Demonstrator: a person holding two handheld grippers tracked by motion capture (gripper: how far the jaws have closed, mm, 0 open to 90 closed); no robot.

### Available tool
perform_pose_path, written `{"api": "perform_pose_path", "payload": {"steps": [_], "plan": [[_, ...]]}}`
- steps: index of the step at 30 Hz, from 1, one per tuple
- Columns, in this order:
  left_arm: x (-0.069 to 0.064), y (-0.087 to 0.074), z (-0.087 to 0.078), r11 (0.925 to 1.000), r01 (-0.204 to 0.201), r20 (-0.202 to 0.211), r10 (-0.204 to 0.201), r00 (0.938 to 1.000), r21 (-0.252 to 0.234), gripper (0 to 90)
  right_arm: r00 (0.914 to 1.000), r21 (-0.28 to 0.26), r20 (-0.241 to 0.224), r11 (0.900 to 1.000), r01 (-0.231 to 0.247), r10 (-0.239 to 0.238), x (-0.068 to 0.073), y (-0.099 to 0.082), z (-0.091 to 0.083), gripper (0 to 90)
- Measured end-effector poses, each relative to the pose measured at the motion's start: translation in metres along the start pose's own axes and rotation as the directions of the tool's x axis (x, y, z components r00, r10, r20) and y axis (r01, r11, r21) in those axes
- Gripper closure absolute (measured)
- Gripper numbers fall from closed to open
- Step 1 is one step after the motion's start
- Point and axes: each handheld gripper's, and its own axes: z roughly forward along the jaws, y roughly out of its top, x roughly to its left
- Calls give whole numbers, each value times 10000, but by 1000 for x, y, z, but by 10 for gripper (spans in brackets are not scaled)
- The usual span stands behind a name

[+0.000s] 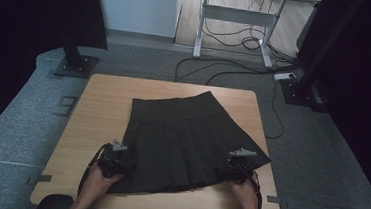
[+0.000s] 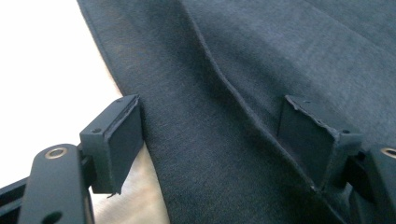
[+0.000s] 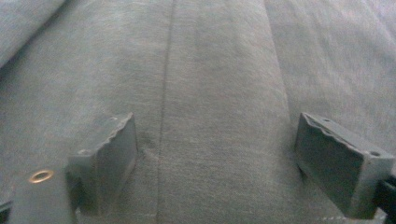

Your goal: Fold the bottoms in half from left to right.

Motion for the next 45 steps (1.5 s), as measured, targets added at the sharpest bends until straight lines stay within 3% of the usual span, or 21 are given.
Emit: {"api": "perform_pose_path", "payload": {"steps": [7,12,16,22,26,34,41,45], "plan": [[-23,-4,-2,9994,-335,264,336,9991,-30,221,9990,-107,344,9996,-275,278,-27,-1,-1,155],[-26,-4,-1,9978,-669,581,667,9961,9,181,9990,-335,319,9990,-286,297,-31,-3,0,150],[-20,-1,-2,9972,-742,1036,734,9919,47,142,9992,-511,265,9983,-280,293,-31,-6,0,145],[-6,8,-14,9968,-565,1171,630,9911,-573,137,9994,-728,188,9970,-260,275,-31,-8,1,126],[9,16,-16,9968,-373,1167,454,9921,-701,142,9997,-847,97,9962,-199,207,-32,-10,1,123],[33,34,-9,9977,-145,914,206,9956,-665,142,9998,-999,52,9948,-182,188,-32,-12,1,109],[41,54,-6,9957,-407,659,463,9968,-834,142,9998,-1096,33,9938,-194,199,-32,-13,1,107],[46,66,-2,9943,-777,224,795,9966,-725,142,9998,-1124,41,9935,-193,198,-31,-13,2,92]]}}
